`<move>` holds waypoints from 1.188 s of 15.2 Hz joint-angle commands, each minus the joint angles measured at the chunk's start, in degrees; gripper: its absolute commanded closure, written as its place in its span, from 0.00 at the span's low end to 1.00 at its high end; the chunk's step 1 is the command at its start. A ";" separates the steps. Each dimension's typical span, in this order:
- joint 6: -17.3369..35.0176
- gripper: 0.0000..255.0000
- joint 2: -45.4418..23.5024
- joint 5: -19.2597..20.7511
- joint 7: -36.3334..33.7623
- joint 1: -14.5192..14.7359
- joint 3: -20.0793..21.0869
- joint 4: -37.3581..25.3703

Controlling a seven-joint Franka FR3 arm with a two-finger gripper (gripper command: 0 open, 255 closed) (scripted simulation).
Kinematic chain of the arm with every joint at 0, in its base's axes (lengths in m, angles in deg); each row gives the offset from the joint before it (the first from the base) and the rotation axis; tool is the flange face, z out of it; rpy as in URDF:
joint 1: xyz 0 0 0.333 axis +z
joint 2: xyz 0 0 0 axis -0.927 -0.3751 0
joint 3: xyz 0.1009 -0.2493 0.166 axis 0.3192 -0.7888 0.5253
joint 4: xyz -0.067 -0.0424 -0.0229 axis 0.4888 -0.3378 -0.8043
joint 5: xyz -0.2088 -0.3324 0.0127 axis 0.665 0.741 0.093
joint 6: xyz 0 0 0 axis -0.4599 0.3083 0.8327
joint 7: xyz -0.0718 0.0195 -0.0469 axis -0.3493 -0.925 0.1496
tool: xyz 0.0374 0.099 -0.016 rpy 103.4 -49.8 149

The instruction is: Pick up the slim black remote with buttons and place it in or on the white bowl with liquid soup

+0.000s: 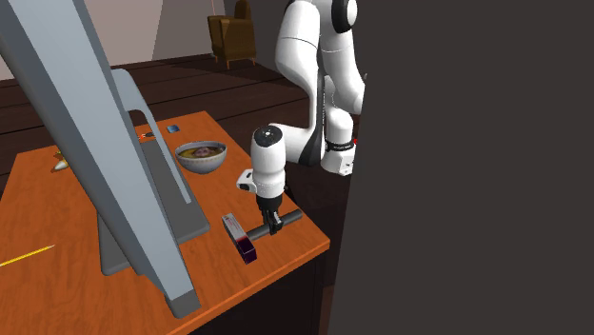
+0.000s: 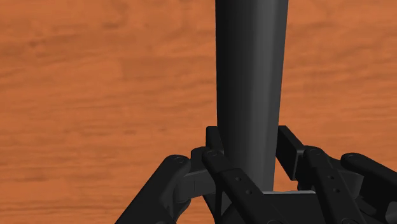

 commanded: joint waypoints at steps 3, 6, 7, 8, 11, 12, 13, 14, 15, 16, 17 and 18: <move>-0.10 1.00 -0.10 0.06 -0.10 -0.05 -0.14 0.10; -1.91 1.00 2.15 -2.02 1.48 -0.76 0.91 0.22; -2.53 1.00 2.89 -2.71 2.00 -0.97 1.23 0.23; -3.15 1.00 3.62 -3.40 2.52 -1.17 1.53 0.22; -5.07 1.00 5.79 -5.41 4.05 -1.67 2.30 0.12; -5.72 1.00 6.50 -6.06 4.54 -1.81 2.53 0.06; -6.39 1.00 7.20 -6.70 5.03 -1.94 2.73 -0.02; -7.05 1.00 7.89 -7.33 5.51 -2.05 2.91 -0.12; -7.73 1.00 8.58 -7.94 5.98 -2.15 3.08 -0.23; -8.41 1.00 9.25 -8.54 6.43 -2.25 3.23 -0.35; -9.10 1.00 9.92 -9.12 6.88 -2.33 3.37 -0.49; -9.79 1.00 10.57 -9.69 7.32 -2.39 3.48 -0.64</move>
